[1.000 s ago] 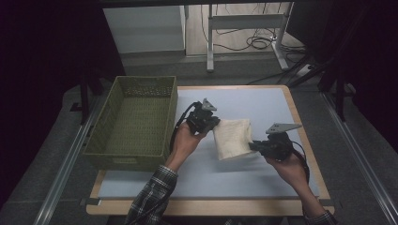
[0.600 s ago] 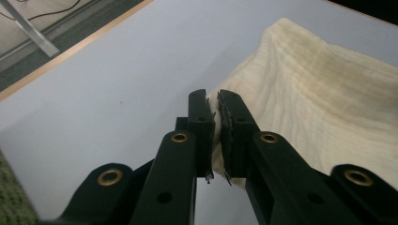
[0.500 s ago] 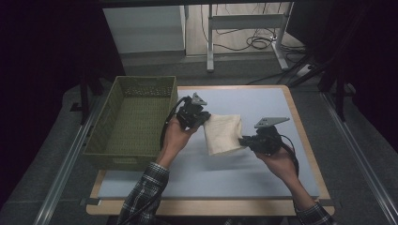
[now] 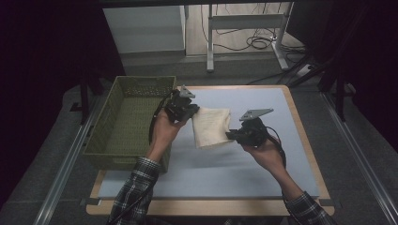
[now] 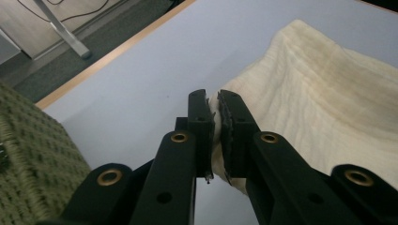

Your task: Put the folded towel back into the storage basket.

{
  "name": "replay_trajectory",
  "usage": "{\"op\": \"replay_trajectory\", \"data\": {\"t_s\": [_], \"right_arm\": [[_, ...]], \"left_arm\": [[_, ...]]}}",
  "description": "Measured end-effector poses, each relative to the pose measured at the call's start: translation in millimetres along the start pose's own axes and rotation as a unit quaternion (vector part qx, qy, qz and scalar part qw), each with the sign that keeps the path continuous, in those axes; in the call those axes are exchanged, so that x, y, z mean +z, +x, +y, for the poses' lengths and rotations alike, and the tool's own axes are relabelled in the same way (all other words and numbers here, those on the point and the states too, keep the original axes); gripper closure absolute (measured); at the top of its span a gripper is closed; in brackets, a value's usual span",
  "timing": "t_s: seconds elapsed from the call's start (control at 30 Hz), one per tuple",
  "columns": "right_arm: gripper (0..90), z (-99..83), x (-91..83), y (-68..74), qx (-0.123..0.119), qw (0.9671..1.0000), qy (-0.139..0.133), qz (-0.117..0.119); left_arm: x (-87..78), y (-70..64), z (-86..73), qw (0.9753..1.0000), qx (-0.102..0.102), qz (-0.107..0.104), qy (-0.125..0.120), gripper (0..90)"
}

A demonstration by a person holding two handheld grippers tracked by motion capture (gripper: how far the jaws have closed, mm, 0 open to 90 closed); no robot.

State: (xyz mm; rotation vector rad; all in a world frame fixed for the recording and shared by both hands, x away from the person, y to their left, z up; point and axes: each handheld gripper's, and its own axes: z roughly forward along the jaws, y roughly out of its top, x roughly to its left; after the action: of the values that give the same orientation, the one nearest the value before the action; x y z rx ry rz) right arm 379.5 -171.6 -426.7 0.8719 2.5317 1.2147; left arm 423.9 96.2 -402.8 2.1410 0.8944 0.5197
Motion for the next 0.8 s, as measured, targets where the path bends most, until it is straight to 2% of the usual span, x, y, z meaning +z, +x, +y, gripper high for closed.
{"op": "replay_trajectory", "data": {"t_s": [0.27,0.4,0.47,0.8], "right_arm": [[82.4,15.8,9.2,6.0,-0.007,1.0,-0.001,0.006],[82.3,27.5,13.7,9.9,-0.009,0.9999,-0.005,0.011],[82.3,32.3,15.9,11.6,-0.01,0.9999,-0.006,0.012],[82.2,51.1,28.2,19.6,-0.017,0.9996,-0.011,0.022]], "left_arm": [[-13.0,14.7,1.4,0.9999,-0.003,0.014,-0.001,83.8],[-22.2,23.3,3.3,0.9995,0.004,0.03,0.006,83.8],[-25.0,25.8,3.3,0.9993,-0.001,0.036,0.006,83.8],[-42.1,40.4,2.0,0.998,0.0,0.062,0.013,83.8]]}}
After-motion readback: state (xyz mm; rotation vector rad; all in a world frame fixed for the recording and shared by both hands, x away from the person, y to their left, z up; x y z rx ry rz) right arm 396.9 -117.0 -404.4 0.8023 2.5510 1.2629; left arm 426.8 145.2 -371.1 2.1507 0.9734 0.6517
